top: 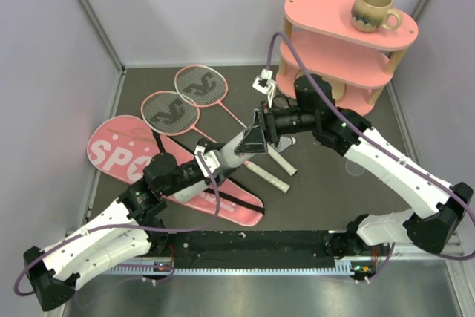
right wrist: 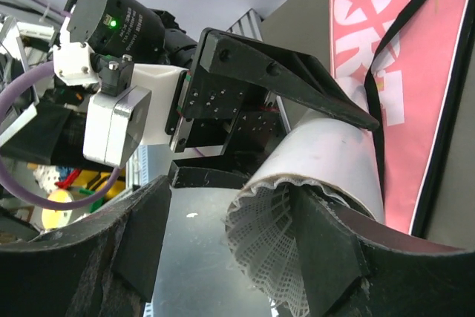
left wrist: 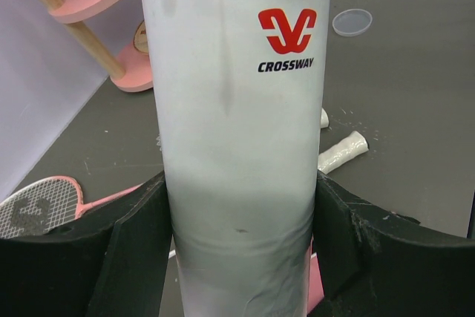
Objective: Pack up the badminton gear
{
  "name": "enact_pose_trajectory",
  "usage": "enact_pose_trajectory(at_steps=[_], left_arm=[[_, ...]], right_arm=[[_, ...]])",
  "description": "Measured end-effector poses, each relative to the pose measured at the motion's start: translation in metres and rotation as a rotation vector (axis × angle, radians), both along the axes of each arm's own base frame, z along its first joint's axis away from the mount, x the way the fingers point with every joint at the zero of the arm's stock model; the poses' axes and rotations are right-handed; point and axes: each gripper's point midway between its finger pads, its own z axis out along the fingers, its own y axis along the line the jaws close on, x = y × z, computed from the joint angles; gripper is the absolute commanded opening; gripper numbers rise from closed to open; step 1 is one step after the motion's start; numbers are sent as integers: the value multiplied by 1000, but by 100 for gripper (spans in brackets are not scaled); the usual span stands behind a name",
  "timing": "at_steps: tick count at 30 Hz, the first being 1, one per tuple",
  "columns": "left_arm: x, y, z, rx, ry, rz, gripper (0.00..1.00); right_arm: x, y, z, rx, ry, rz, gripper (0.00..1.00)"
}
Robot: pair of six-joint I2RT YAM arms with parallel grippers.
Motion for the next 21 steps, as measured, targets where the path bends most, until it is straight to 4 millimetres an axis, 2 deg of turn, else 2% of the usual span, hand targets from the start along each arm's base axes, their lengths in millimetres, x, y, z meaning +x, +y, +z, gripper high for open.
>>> enact_pose_trajectory(at_steps=[4,9,10,14,18,21], left_arm=[[0,1,-6,17,15,5,9],[1,2,-6,19,17,11,9],[1,2,-6,18,16,11,9],[0,2,-6,17,16,9,9],[0,2,-6,17,15,8,9],[0,2,-6,17,15,8,9]], right_arm=[[0,9,-8,3,18,12,66],[2,8,-7,7,6,-11,73],[2,5,-6,9,-4,-22,76],[9,-15,2,32,-48,-99,78],[18,-44,20,77,-95,-192,72],[14,-44,29,107,-113,-175,71]])
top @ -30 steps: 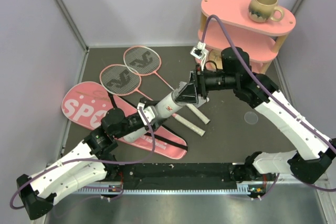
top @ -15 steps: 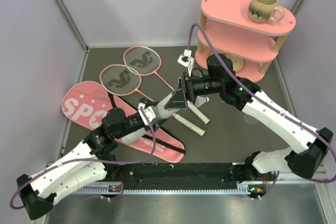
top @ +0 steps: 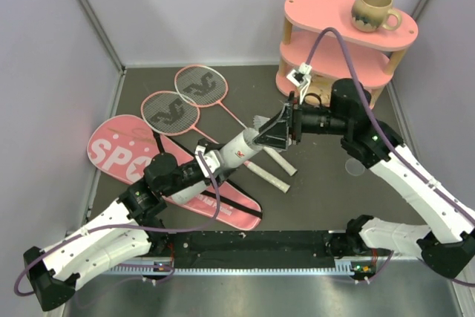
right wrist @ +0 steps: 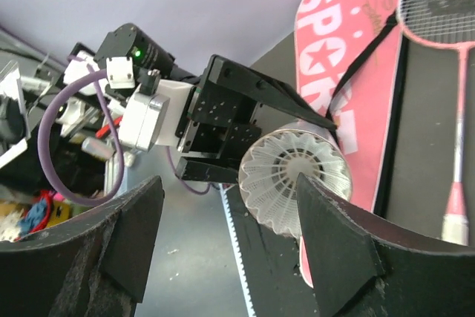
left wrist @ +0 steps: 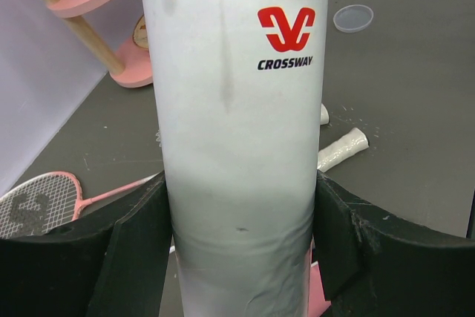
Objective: Pack up the badminton gear
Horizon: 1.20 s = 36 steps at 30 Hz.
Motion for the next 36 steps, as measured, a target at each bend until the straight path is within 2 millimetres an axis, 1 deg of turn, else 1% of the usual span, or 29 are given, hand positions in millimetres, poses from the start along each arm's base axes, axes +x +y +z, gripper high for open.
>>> enact_pose_trajectory(at_steps=[3,7,8,11,14,16,18,20,21,22,23,24,25,26,27,28,30,32,33,36], left_arm=[[0,0,0,0,0,0,9],[0,0,0,0,0,0,9],[0,1,-4,11,9,3,9],[0,1,-8,20,16,6,9],[0,2,-8,19,15,9,9],[1,2,-8,19,15,11,9],[1,3,-8,19,14,16,9],[2,3,-7,17,13,22,9],[2,4,-7,16,11,23,9],[2,5,-6,14,9,28,9],[2,6,-4,10,5,33,9],[3,7,-3,7,3,38,9],[3,8,-2,3,-1,43,9],[3,9,0,-1,-4,48,9],[3,10,1,-4,-7,52,9],[3,10,2,-7,-8,55,9],[4,11,3,-10,-11,62,9],[5,12,4,-12,-12,69,9],[5,13,4,-13,-14,72,9],[5,14,5,-15,-16,77,9]], right_arm=[[-6,14,-9,-19,24,53,71],[-9,38,-36,-78,88,111,69],[-8,43,-42,-88,103,119,69],[-5,48,-50,-104,126,118,71],[-2,44,-48,-104,107,81,74],[2,36,-40,-93,74,37,76],[9,21,-28,-70,35,-26,77],[21,-2,-16,-42,-5,-131,78],[31,-19,-12,-26,-21,-210,79],[40,-37,-10,-16,-34,-291,78],[48,-54,-14,-17,-32,-388,78],[58,-66,-16,-20,-30,-444,76],[66,-77,-22,-27,-24,-507,75],[76,-88,-32,-50,-10,-579,75],[82,-92,-42,-73,5,-618,73],[92,-97,-57,-115,33,-665,73],[109,-102,-92,-213,94,-722,73],[124,-102,-127,-314,149,-758,73],[130,-103,-149,-377,178,-776,73],[135,-99,-207,-575,228,-786,71]])
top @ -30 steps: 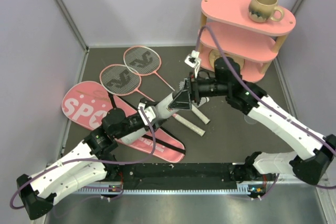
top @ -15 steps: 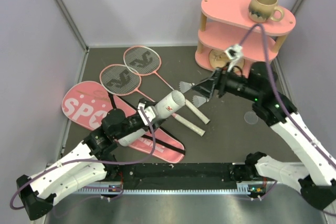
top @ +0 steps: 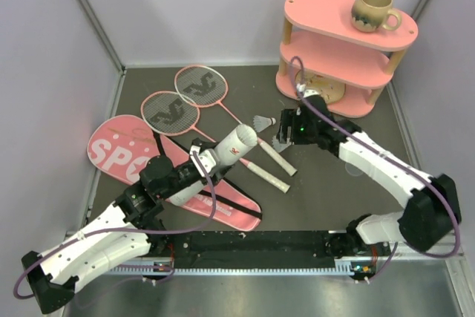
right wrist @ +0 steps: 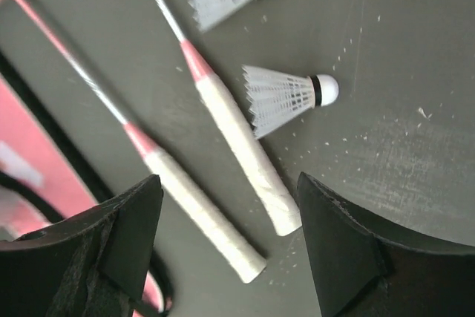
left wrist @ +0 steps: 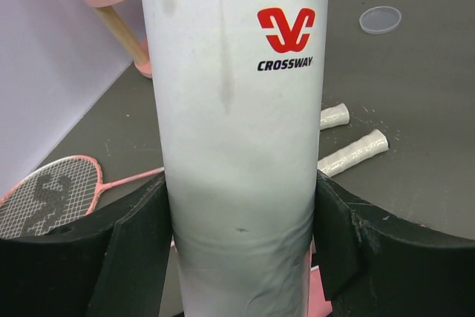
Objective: Pack up the badminton gear
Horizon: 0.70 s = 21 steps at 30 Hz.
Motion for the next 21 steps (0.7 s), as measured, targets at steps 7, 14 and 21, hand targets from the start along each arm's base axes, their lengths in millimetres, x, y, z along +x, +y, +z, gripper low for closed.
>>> enact_pose_trajectory(at_steps=[7,14,21], left_arm=[[0,0,0,1,0,1,9],[1,0,0,-1,-1,5,9],[1,0,0,-1,-2,6,9]], right_arm=[[7,7,-67,-231,97,8,58],[33,10,-101,-328,122,-14,53],[52,6,-118,-398,111,-65,28]])
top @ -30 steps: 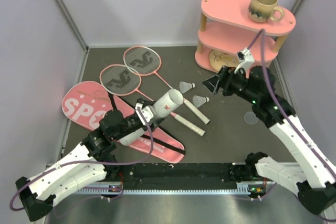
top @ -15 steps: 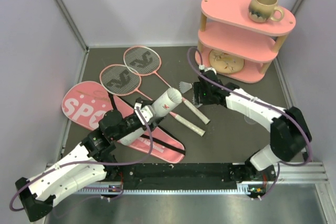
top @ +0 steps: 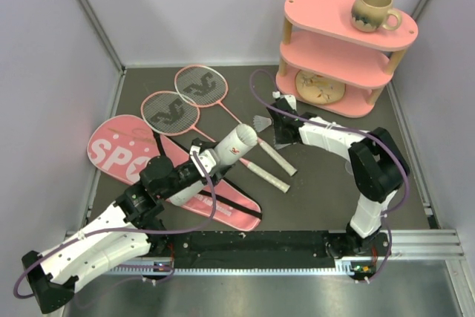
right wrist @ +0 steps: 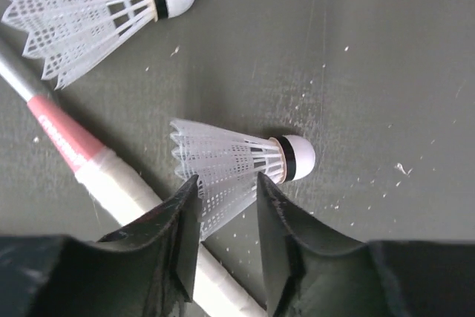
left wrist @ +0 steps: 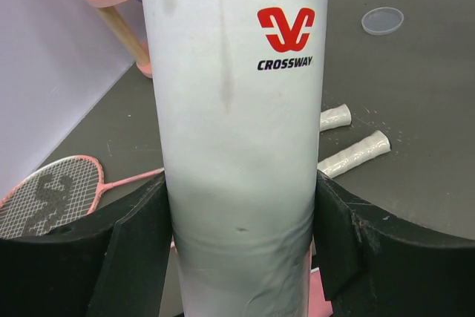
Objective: Pack up the badminton gear
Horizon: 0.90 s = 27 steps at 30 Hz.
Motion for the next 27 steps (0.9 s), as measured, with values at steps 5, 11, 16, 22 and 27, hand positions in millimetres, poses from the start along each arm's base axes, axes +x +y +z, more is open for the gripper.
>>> enact_pose_trajectory(at_steps=[5,11,16,22,27], left_arm=[[1,0,0,-2,-3,4,9],[1,0,0,-3,-3,6,9],[1,0,0,-3,-3,5,9],[-1,-1,0,-2,-1,-5,9],[-2,-3,-1,0,1,-18,9]], right_arm=[[7,-6,0,-30,-34,-29,0],[7,-19,16,-64,-85,-55,0],[-11,-29,76,17,-184,-27,0],[-44,-24,190,386,-341,102,0],[-90,-3,268,684,-381,327,0]])
